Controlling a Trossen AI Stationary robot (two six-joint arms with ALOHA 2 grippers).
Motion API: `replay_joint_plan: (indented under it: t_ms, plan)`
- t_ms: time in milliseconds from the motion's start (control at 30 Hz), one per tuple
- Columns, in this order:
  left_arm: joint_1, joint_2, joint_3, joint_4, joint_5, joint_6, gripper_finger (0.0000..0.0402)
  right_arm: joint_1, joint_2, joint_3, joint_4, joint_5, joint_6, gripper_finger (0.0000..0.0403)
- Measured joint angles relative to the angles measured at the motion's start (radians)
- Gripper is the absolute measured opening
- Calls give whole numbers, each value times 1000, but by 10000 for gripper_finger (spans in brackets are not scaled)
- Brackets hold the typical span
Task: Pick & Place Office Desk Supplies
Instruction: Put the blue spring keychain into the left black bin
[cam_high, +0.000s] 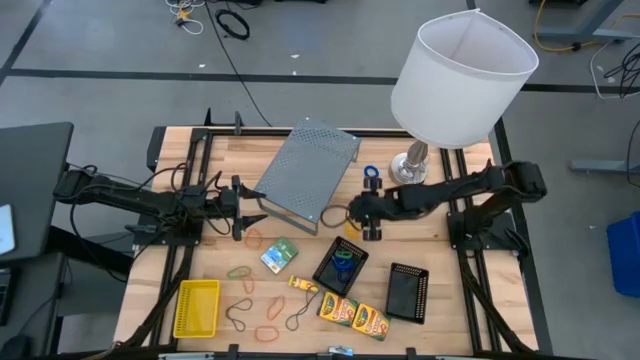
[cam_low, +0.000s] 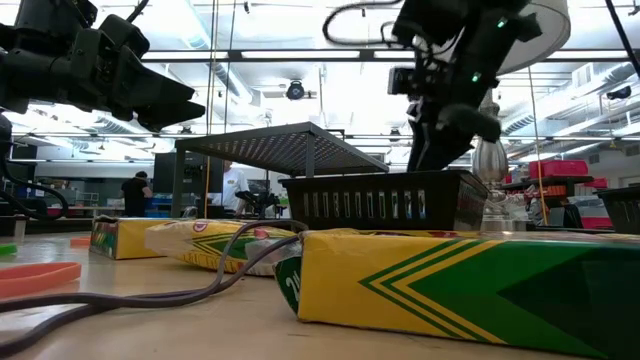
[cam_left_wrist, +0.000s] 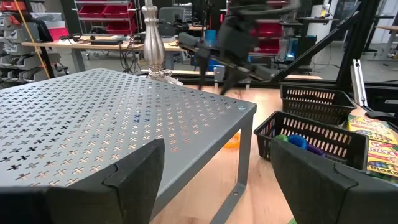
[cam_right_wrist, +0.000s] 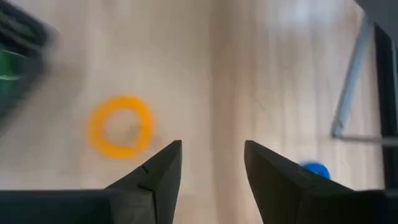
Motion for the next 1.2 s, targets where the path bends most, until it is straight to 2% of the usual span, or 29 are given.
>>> replay_joint_plan:
  t_ms: [167,533,800,933,1200]
  plan:
    - [0,0,0,0,0,0,293,-109,0,0,-12,-3,-48,183]
    - [0,0,0,0,3,0,293,-321,0,-37,27,-120,-137,183]
    - [0,0,0,0,3,0,293,-396,5,-109,120,-151,-158,183]
    - [0,0,0,0,3,0,293,-421,11,-132,170,-202,-161,183]
    - [0,0,0,1,3,0,293,-452,44,-156,213,-206,-198,183]
